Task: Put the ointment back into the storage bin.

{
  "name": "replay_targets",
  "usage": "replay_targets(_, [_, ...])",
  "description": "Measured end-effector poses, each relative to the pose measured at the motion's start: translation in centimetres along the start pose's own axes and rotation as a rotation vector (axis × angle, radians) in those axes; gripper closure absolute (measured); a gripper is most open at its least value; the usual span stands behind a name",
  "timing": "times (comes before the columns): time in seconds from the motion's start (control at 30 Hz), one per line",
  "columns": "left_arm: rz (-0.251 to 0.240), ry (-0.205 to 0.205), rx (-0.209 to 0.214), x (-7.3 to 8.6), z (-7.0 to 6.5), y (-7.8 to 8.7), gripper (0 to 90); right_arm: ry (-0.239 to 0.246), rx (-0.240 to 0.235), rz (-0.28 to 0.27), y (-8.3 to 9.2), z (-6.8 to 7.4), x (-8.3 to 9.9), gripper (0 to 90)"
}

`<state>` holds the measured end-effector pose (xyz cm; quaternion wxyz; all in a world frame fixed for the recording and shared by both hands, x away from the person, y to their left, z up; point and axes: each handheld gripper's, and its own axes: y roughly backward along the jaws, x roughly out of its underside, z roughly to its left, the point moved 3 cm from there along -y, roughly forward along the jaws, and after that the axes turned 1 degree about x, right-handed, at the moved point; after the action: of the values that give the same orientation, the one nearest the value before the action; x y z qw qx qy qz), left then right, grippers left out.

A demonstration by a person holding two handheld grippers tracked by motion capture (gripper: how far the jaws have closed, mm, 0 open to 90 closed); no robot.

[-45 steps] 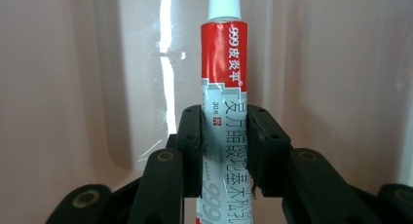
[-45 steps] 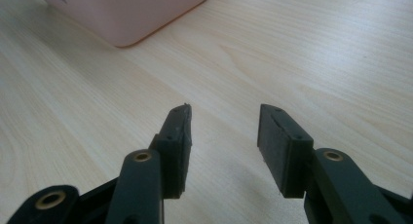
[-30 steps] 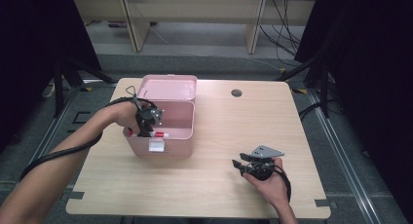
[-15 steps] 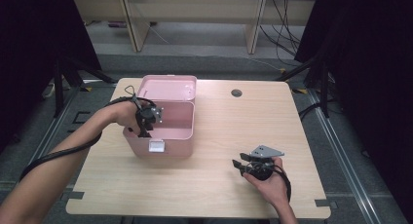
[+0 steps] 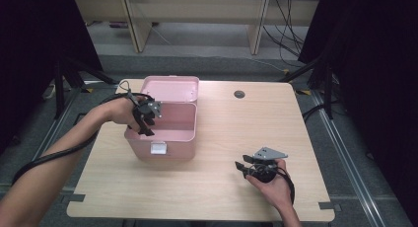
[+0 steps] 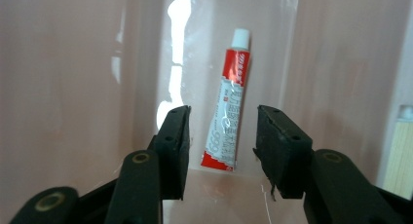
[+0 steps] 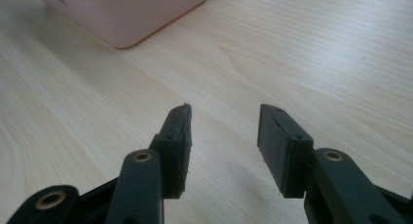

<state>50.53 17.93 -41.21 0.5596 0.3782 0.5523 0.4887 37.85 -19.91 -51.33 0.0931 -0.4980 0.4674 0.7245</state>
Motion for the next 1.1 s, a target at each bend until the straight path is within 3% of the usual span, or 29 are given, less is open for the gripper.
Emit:
replay_targets(0.27, [-0.067, 0.043, -0.037, 0.6, -0.3, 1.0, 71.4, -0.032, -0.022, 0.001, -0.3, 0.5, 0.0, 57.5])
replay_targets(0.33, [-0.080, 0.049, -0.043, 0.7, -0.4, 1.2, 75.6, -0.018, -0.021, 0.000, -0.3, 0.4, -0.1, 57.7])
replay_targets(0.4, [-0.085, 0.070, -0.042, 0.9, -0.7, 1.3, 79.4, -0.006, -0.014, 0.004, -0.3, 0.4, -0.1, 57.8])
replay_targets(0.47, [-0.082, 0.064, -0.047, 1.0, -0.8, 1.3, 82.4, 0.002, -0.011, 0.003, -0.4, 0.3, -0.2, 58.0])
replay_targets(0.5, [-0.074, 0.078, -0.042, 1.1, -1.0, 1.4, 83.7, -0.018, -0.015, 0.010, -0.4, 0.5, -0.1, 58.0])
replay_targets(0.53, [-0.077, 0.064, -0.051, 1.2, -0.9, 1.4, 84.7, 0.000, -0.016, 0.008, -0.4, 0.4, -0.2, 58.0])
replay_targets(0.57, [-0.076, 0.068, -0.052, 1.3, -0.9, 1.4, 85.6, -0.035, -0.011, 0.023, -0.3, 0.7, -0.1, 58.0])
replay_targets(0.6, [-0.076, 0.071, -0.053, 1.4, -0.9, 1.5, 86.3, -0.002, -0.010, 0.014, -0.4, 0.4, -0.2, 58.0])
replay_targets(0.83, [-0.124, 0.097, -0.089, 1.9, -0.9, 1.7, 89.4, 0.001, -0.024, 0.001, -0.4, 0.2, -0.3, 58.1])
replay_targets(0.97, [-0.144, 0.122, -0.095, 2.2, -1.0, 1.5, 89.5, -0.027, -0.022, 0.013, -0.5, 0.4, -0.3, 58.0])
replay_targets(1.1, [-0.154, 0.136, -0.099, 2.4, -1.0, 1.4, 89.3, -0.010, -0.018, 0.006, -0.5, 0.2, -0.4, 58.0])
